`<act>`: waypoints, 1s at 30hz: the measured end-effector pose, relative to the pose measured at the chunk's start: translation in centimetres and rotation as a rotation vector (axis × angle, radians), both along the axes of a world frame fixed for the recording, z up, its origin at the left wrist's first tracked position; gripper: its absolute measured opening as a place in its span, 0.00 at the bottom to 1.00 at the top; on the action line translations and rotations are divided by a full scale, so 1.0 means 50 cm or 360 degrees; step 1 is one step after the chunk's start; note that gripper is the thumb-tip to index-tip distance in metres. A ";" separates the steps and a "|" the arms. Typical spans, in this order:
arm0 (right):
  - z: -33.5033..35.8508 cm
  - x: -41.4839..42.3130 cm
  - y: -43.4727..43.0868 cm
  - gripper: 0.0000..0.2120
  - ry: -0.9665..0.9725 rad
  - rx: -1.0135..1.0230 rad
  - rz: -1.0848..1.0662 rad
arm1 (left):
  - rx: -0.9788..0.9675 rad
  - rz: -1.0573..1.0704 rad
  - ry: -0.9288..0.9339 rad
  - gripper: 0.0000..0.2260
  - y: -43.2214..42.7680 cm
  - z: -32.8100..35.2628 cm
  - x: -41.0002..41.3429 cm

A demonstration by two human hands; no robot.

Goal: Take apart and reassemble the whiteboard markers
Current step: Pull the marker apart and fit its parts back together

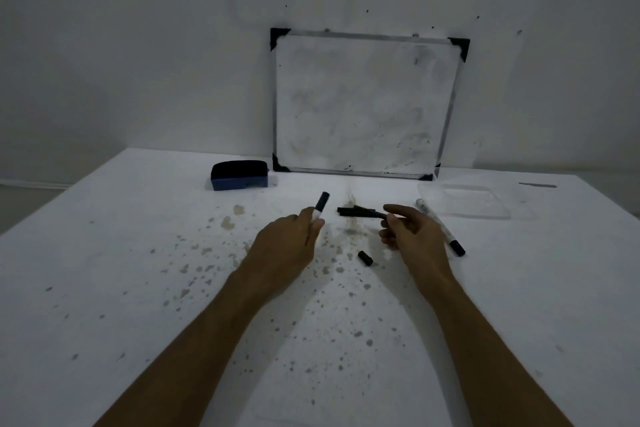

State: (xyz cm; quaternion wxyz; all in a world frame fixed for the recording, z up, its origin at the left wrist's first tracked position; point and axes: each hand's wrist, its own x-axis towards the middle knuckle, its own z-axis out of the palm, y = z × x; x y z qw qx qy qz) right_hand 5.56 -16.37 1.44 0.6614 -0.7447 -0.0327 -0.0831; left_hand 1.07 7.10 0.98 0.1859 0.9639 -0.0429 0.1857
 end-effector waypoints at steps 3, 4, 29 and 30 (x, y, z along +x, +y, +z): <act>0.001 -0.012 0.007 0.12 -0.0128 -0.0563 -0.0029 | 0.0330 0.0021 0.0003 0.24 -0.006 -0.015 0.003; 0.003 -0.018 0.009 0.12 -0.0146 -0.0674 -0.0020 | 0.0404 0.0015 0.0033 0.24 -0.006 -0.020 0.004; 0.116 0.039 -0.314 0.08 -0.0218 -0.0873 -0.0519 | 0.0055 -0.0283 -0.0017 0.16 -0.379 -0.039 0.060; 0.127 0.067 -0.322 0.08 -0.0219 -0.0899 -0.0513 | 0.0036 -0.0315 -0.0036 0.16 -0.374 -0.046 0.064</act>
